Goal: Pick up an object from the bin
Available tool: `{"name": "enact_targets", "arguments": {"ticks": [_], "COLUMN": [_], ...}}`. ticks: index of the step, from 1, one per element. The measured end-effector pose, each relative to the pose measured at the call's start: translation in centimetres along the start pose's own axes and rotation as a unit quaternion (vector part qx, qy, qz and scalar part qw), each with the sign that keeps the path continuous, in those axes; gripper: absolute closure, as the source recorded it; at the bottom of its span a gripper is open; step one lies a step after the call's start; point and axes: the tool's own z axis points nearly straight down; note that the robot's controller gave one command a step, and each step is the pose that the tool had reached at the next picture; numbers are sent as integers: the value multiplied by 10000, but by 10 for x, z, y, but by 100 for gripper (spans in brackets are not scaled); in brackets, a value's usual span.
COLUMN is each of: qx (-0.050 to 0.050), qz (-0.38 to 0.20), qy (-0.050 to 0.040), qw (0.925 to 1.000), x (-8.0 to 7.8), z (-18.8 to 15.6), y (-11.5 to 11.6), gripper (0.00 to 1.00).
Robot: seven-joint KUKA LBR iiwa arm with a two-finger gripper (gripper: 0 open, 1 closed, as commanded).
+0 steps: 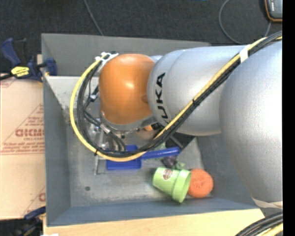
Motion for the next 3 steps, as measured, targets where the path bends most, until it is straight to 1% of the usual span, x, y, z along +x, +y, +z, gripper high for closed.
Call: {"name": "enact_targets", "arguments": {"ticks": [1, 2, 3], "qx": [-8, 7, -33], "qz": [23, -419, -671], "qy": [-37, -36, -92], "qw": [10000, 9991, 9977], "x": [-2, -55, -51], "z": [-4, 114, 110], "y": [-1, -104, -95], "gripper": [0, 0, 0]}}
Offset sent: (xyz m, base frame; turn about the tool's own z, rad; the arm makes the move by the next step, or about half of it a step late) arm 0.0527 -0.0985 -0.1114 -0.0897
